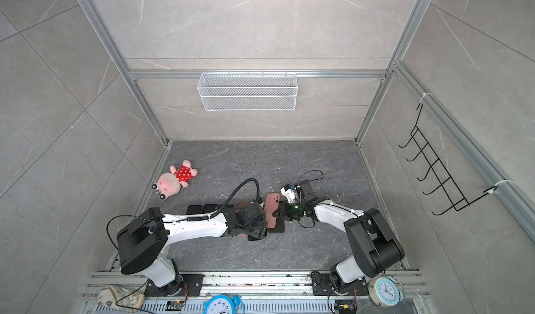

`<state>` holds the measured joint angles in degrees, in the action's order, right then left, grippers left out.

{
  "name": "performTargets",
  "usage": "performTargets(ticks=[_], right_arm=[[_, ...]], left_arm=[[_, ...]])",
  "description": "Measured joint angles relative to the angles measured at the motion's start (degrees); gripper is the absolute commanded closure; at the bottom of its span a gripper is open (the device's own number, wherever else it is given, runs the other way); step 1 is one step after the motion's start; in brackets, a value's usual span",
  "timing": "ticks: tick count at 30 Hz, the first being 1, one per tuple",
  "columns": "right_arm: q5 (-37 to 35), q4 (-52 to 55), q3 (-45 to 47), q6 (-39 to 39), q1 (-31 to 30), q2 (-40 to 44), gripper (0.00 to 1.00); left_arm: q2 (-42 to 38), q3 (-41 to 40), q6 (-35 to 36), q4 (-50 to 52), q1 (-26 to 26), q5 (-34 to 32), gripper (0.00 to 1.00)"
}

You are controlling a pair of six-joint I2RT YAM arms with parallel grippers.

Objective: Take the phone out of the phone case
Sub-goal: Remove the phone case from the phone.

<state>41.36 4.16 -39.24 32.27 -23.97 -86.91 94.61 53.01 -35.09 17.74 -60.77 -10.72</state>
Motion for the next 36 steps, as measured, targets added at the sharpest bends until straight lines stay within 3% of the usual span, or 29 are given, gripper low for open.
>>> performTargets(ticks=[14, 36], right_arm=[[0.0, 1.2, -0.4, -0.9, 0.1, 0.0, 1.0], [0.0, 2.1, -1.2, -1.1, 0.1, -0.1, 1.0]], left_arm=[[0.8, -0.3, -2.7, 0.0, 0.6, 1.7, 0.11], [2.7, 1.1, -5.0, 1.0, 0.5, 2.1, 0.3]])
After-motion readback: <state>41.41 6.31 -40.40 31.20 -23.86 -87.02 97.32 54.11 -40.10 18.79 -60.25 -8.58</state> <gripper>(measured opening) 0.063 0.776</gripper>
